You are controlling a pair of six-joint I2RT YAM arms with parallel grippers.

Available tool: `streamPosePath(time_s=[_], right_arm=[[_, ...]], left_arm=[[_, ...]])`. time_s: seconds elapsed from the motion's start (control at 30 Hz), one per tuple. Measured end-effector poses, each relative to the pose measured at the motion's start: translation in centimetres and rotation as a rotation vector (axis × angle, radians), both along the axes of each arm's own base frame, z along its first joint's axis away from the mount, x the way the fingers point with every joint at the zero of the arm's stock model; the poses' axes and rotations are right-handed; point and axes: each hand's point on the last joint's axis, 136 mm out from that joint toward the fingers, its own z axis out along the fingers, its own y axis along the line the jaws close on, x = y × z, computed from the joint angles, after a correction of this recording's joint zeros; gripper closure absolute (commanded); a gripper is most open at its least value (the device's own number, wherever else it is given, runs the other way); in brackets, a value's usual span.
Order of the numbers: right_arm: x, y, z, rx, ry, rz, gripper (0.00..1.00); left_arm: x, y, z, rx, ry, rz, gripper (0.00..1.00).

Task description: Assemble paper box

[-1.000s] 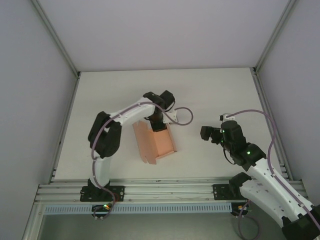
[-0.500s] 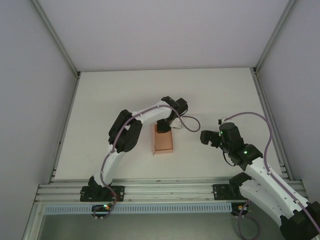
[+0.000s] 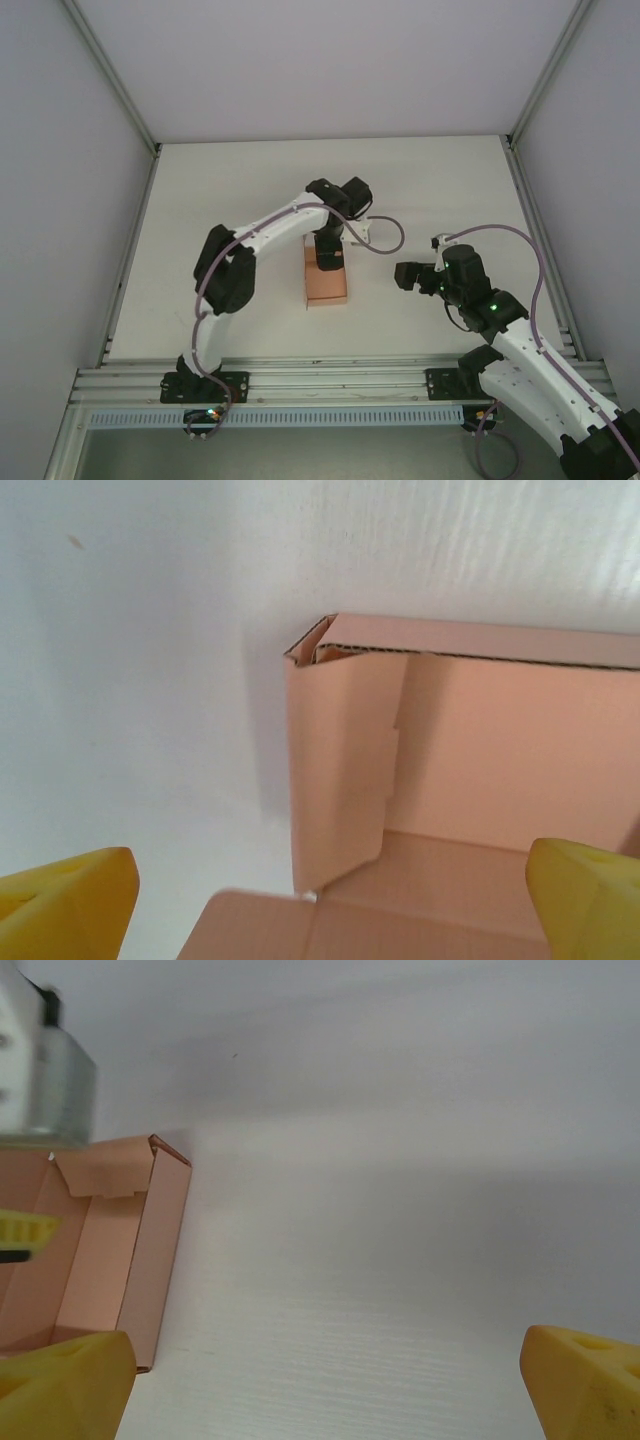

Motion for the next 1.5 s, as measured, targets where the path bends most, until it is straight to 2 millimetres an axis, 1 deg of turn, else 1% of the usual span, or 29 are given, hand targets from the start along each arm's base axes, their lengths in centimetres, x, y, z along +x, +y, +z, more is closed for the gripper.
streamPosePath(time_s=[0.07,0.1,0.17,0.23,0.33,0.37,0.47,0.57,0.63,0.7,0.83,0.97,1.07,1.1,1.23,1.37,1.43,1.5], right_arm=[[0.0,0.1,0.0,0.0,0.0,0.011,0.0],[-0.1,0.2,0.0,0.0,0.0,0.016,0.0],[-0.1,0.4,0.0,0.003,0.001,0.026,0.0],[-0.2,0.4,0.0,0.005,0.002,0.031,0.01],[-0.2,0.5,0.0,0.005,0.002,0.035,0.0],[-0.1,0.5,0.0,0.006,0.004,0.036,0.0],[-0.1,0.8,-0.3,0.008,0.015,0.044,0.0],[0.0,1.0,-0.5,0.012,0.024,0.051,0.0],[0.2,1.1,-0.4,0.015,0.019,0.053,0.0],[0.3,1.2,-0.4,0.019,0.014,0.055,0.0],[0.4,1.2,-0.4,0.019,0.014,0.055,0.0],[0.4,1.2,-0.4,0.019,0.012,0.054,0.0],[0.4,1.2,-0.3,0.02,0.012,0.053,0.0],[0.4,1.2,-0.3,0.019,0.011,0.053,0.0],[0.4,1.2,-0.2,0.022,0.005,0.053,0.0],[0.4,1.1,-0.2,0.026,0.005,0.05,0.0],[0.4,1.1,-0.3,0.036,0.009,0.035,0.0],[0.6,1.1,-0.6,0.063,0.014,0.011,0.0]], left_arm=[[0.1,-0.1,0.9,-0.025,-0.009,-0.006,0.06],[0.2,-0.1,1.0,-0.029,-0.007,-0.007,0.07],[0.7,0.0,0.5,-0.027,0.008,0.003,0.12],[1.3,0.3,-0.3,-0.019,0.033,0.015,0.15],[2.0,0.8,-2.4,0.007,0.078,0.024,0.16],[2.0,1.1,-3.0,0.019,0.092,0.025,0.19],[2.3,1.4,-4.7,0.049,0.132,0.02,0.34],[2.8,1.1,-5.6,0.049,0.152,0.022,0.45],[3.1,1.0,-5.9,0.044,0.159,0.026,0.53],[3.1,1.1,-6.0,0.042,0.164,0.029,0.57],[3.2,1.2,-6.0,0.036,0.174,0.036,0.72],[3.2,1.3,-7.0,0.05,0.186,0.042,0.77],[3.1,1.5,-8.1,0.068,0.202,0.052,0.91],[3.2,1.5,-8.0,0.067,0.195,0.054,1.0],[4.0,1.4,-8.0,0.056,0.158,0.08,1.0],[5.9,1.7,-7.7,0.036,0.031,0.137,1.0],[6.8,1.9,-7.1,0.017,-0.049,0.171,1.0],[7.7,1.9,-5.6,-0.013,-0.146,0.212,1.0]])
